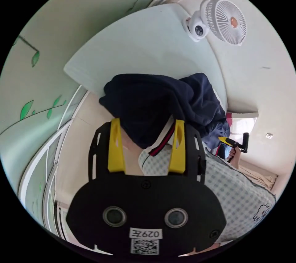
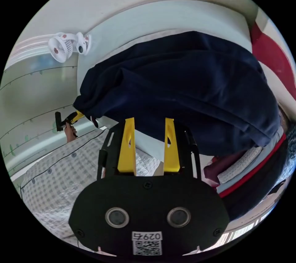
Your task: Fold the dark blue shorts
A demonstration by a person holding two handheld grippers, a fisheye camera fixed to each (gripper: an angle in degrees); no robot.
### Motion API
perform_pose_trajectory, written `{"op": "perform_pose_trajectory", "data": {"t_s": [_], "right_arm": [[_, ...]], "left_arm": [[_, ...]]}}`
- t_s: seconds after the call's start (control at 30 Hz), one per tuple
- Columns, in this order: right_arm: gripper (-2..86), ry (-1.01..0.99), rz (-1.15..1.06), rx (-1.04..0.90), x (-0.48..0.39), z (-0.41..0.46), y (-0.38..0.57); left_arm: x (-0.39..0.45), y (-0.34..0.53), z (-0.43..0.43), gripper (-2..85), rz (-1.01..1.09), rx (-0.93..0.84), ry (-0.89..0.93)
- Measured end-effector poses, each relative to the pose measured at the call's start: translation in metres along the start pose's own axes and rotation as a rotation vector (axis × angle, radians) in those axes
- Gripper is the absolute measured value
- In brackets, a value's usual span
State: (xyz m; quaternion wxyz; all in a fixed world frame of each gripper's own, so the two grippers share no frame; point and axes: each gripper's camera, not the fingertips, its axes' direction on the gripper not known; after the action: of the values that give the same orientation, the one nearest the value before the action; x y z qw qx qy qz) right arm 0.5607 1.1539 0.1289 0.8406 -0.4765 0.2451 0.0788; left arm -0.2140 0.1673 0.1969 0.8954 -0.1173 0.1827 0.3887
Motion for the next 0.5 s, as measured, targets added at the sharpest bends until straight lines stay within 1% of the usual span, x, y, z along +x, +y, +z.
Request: {"op": "perform_pose_trajectory", "data": {"t_s": [0.03,0.07,0.1,0.13,0.17,0.23,0.33,0.4,0.47,0.5], "right_arm": [[12.3,-0.001,0.002,-0.025,-0.002,0.011,-0.005],[11.9,-0.008,0.003,-0.037,-0.002,0.016,-0.007],[11.0,-0.028,-0.001,-0.05,-0.003,0.021,-0.008],[9.6,-0.041,-0.002,-0.036,-0.004,0.022,-0.006],[8.9,-0.046,-0.002,-0.02,-0.004,0.022,-0.005],[7.1,-0.07,0.002,0.032,-0.002,0.02,0.001],[6.8,-0.105,0.029,0.053,0.002,0.025,0.004],[7.0,-0.118,0.038,0.071,0.001,0.029,0.005],[7.1,-0.14,0.037,0.069,-0.002,0.037,0.006],[7.1,-0.155,0.035,0.057,-0.004,0.043,0.007]], "left_arm": [[0.007,-0.015,0.003,14.0,-0.054,-0.081,-0.06],[0.014,-0.019,-0.001,6.9,-0.063,-0.106,-0.111],[0.043,-0.02,-0.025,-0.4,0.041,-0.056,-0.189],[0.076,-0.015,-0.062,-0.7,0.172,0.066,-0.208],[0.092,-0.013,-0.082,-0.8,0.218,0.12,-0.229],[0.14,-0.013,-0.146,-0.9,0.353,0.27,-0.368],[0.172,-0.023,-0.183,-1.0,0.456,0.341,-0.501],[0.169,-0.038,-0.173,-1.0,0.453,0.323,-0.586],[0.155,-0.057,-0.146,-1.0,0.419,0.208,-0.662],[0.147,-0.063,-0.127,-0.9,0.401,0.112,-0.691]]}}
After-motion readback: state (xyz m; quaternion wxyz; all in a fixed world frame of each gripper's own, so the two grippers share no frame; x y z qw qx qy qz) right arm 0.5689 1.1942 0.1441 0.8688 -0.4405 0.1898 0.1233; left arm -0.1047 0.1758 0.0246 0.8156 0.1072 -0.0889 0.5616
